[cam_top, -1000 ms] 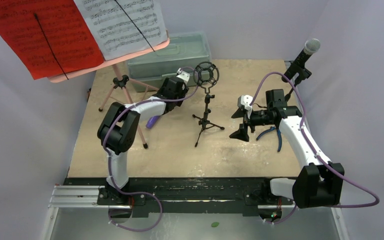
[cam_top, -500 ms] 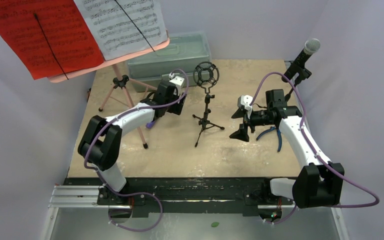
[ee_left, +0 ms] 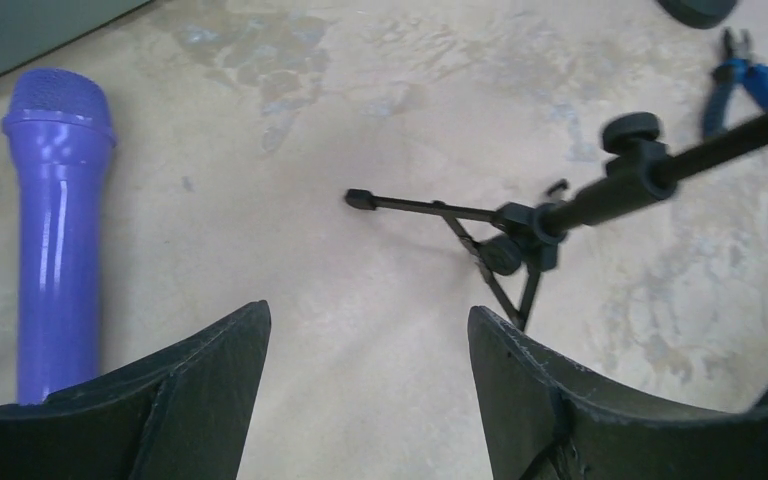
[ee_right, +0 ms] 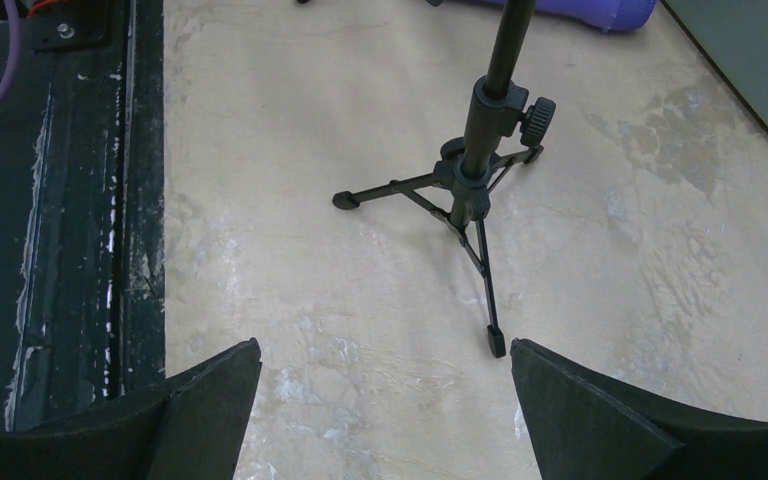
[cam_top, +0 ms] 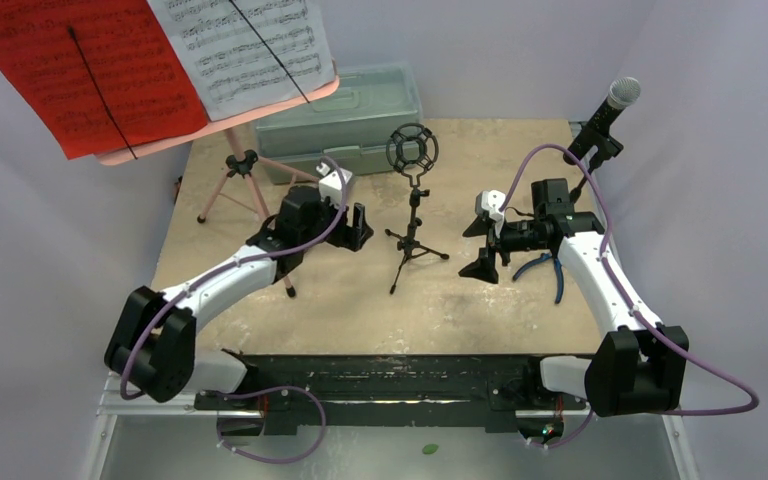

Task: Pack up the instrument practice props
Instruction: Pick up the microphone stand at the center of the board.

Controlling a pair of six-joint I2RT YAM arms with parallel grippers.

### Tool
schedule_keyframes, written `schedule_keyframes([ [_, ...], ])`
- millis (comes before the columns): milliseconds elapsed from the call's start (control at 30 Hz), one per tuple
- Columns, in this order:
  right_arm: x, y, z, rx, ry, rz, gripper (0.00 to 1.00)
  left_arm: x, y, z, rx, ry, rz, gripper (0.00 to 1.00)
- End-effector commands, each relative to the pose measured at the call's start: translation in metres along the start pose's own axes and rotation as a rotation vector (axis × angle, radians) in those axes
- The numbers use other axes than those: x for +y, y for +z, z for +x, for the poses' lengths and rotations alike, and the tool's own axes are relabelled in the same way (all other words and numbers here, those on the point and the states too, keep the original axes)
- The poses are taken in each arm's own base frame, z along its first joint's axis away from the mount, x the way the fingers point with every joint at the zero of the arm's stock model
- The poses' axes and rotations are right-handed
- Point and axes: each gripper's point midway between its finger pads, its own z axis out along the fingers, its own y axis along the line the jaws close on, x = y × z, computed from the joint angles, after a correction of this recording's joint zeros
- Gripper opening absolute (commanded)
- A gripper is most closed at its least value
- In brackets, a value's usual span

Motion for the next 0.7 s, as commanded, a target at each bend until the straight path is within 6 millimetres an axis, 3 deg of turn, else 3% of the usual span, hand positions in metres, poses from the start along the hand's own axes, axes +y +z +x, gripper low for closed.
schedule_keyframes([
  [0, -0.006, -0.003, -0.013, -0.025, -0.043, 0.006, 0.99, -0.038, -0.022, -0.029, -0.186, -0.040, 0.206, 0.72],
  [267, -0.007, -0.002, -0.012, -0.022, -0.036, 0.004, 0.99, -0.092, -0.065, -0.042, -0.464, 0.066, 0.445, 0.75],
  [400, -0.007, -0.002, -0.011, -0.021, -0.034, 0.004, 0.99, -0.117, -0.060, -0.038, -0.504, 0.238, 0.411, 0.78],
  [533, -0.007, -0.001, -0.010, -0.020, -0.031, 0.001, 0.99, -0.120, -0.053, -0.042, -0.570, 0.295, 0.400, 0.81],
  [667, -0.008, -0.001, -0.010, -0.019, -0.029, 0.002, 0.99, -0.124, -0.043, -0.059, -0.637, 0.320, 0.392, 0.82],
])
